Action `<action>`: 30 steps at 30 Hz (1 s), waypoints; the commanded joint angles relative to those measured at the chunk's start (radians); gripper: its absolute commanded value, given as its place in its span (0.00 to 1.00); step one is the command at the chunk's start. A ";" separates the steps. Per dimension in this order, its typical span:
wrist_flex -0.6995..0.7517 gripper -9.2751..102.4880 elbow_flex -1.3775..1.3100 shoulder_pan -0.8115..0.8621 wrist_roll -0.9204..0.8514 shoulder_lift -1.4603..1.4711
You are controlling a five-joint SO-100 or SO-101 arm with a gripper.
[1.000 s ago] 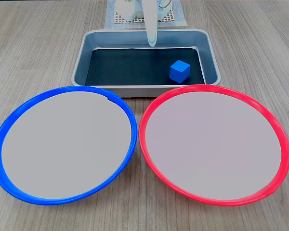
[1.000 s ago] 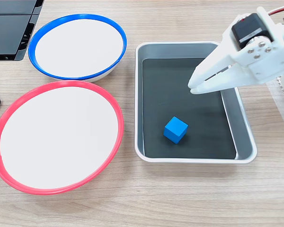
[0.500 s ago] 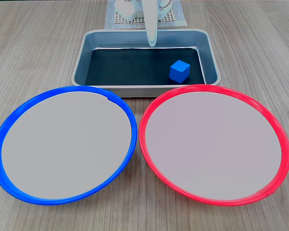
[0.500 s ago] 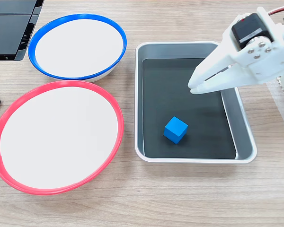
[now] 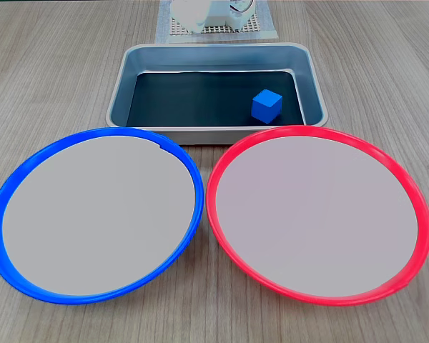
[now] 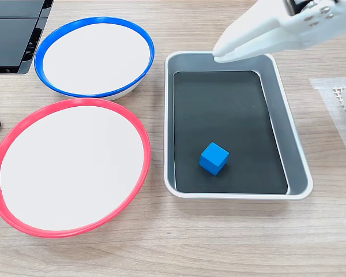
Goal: Move a blue block from tray to blue dish
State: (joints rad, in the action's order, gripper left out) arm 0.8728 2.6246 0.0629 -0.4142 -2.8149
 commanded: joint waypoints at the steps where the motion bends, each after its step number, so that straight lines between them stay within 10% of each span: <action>1: 0.141 0.08 -0.249 -0.052 -0.067 0.281; 11: 0.643 0.25 -0.805 -0.189 -0.002 1.032; 30: 0.572 0.29 -0.943 -0.295 -0.173 1.371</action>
State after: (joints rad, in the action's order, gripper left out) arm 1.4588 1.7196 -0.2439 -0.5492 -1.4603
